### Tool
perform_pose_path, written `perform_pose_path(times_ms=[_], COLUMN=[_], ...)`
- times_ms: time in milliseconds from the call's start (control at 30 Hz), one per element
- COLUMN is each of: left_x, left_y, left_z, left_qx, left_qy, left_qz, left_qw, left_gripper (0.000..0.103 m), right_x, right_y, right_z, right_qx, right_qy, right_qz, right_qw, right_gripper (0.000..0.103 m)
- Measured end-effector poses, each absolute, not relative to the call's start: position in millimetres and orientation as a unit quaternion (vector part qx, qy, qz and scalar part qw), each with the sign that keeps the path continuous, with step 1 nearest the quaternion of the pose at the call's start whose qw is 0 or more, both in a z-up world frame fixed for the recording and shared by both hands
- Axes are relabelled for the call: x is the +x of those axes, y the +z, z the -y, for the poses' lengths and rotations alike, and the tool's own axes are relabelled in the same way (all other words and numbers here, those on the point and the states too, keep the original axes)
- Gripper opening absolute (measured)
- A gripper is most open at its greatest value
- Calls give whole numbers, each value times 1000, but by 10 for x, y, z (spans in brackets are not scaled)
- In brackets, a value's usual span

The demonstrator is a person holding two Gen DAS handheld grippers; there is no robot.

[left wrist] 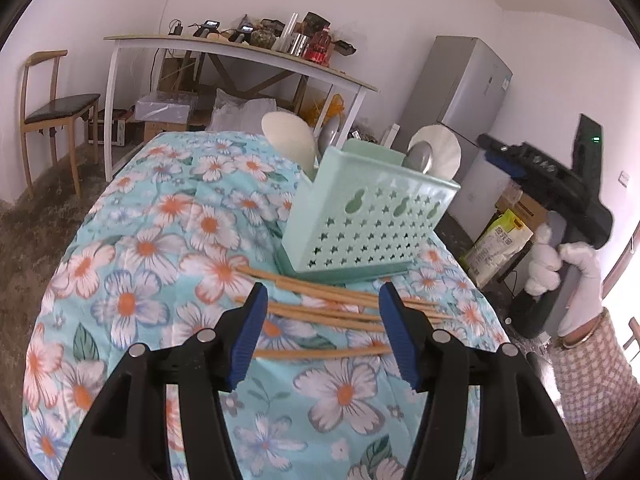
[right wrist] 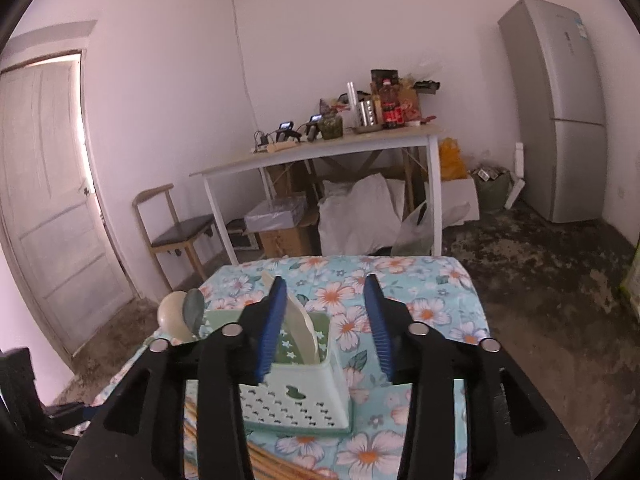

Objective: Organize utensils

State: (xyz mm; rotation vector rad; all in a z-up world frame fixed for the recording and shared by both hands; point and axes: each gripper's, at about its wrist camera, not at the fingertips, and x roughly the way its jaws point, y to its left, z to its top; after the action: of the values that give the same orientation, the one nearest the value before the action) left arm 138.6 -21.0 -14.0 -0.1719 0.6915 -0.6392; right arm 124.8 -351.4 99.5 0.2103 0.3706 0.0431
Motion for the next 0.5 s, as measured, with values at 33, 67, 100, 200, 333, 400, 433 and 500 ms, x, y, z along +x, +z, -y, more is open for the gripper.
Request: perform_pose_path(times_ms=[33, 67, 100, 200, 333, 400, 433, 500], left_x=[1369, 1343, 1328, 1273, 1218, 1201, 1194, 1196], left_y=[-145, -154, -160, -180, -220, -262, -285, -329], left_z=[211, 212, 214, 239, 278, 299, 311, 324], left_qx=[-83, -82, -81, -68, -58, -56, -54, -56], left_qy=[-307, -305, -304, -298, -290, -286, -284, -280], left_qz=[-334, -337, -338, -345, -358, -370, -375, -384], left_qw=[887, 887, 887, 887, 885, 882, 881, 878], left_gripper=[56, 57, 57, 58, 60, 60, 60, 60], right_x=[1176, 1110, 1078, 859, 661, 575, 524, 469], right_y=[1016, 1033, 1047, 1027, 835, 667, 541, 347], right_z=[3522, 3531, 3540, 3523, 3390, 3311, 3273, 3218], right_qx=[107, 109, 111, 122, 123, 129, 140, 158], right_qy=[21, 21, 21, 30, 44, 47, 50, 53], right_qz=[-183, -183, -185, -204, -258, -291, -312, -346], right_qw=[977, 977, 976, 971, 957, 947, 938, 923], right_gripper=[42, 46, 51, 64, 76, 81, 81, 83])
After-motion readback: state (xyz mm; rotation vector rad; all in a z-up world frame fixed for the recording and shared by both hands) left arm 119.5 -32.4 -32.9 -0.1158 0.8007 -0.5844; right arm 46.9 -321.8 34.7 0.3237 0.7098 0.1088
